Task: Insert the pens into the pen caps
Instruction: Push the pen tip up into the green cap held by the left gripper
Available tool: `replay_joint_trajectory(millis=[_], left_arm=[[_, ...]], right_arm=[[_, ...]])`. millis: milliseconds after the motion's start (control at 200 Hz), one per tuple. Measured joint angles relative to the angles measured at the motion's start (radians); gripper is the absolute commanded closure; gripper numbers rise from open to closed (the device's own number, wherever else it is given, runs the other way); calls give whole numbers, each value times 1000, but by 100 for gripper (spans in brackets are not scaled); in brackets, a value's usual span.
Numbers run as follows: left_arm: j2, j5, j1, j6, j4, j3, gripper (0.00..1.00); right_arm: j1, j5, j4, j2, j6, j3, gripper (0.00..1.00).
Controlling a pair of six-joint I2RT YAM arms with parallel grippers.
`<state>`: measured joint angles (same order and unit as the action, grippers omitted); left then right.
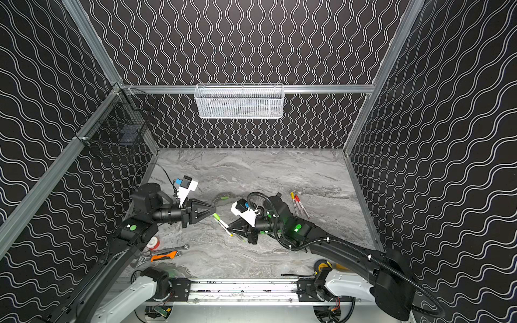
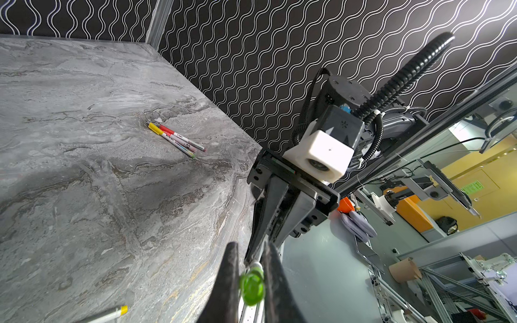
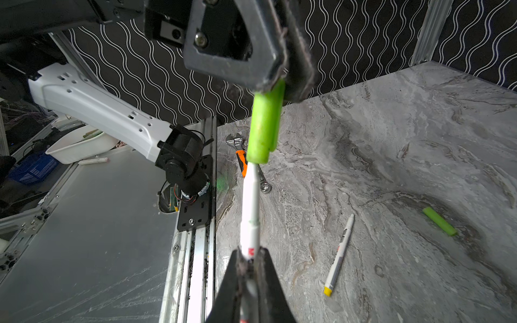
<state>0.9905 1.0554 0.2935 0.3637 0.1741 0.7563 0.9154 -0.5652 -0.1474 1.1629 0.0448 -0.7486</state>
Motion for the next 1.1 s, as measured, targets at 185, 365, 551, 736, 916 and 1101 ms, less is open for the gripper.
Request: replay_joint_trajectory(millis=[185,365,551,736,916,1101], left_arm=[[-1,7,0,3,0,-4,100],[-2,7,0,3,-1,-4,100],[8,13,0,3,-18,-5,100],[15,-16,3,-5,-12,3,100],[30,-60,22,-58,19,31,100],[43,-93,42,-106,57,49,83]], right_arm=[[0,0,-1,13,3,-11,93],[0,7,-9,18,14,-16,93],[0,18,-11,26,19,-36,94],[0,29,-9,61,24,-69,94],[0,35,7,93,27,-105,94],[0,43,8,105,26,-113,94]])
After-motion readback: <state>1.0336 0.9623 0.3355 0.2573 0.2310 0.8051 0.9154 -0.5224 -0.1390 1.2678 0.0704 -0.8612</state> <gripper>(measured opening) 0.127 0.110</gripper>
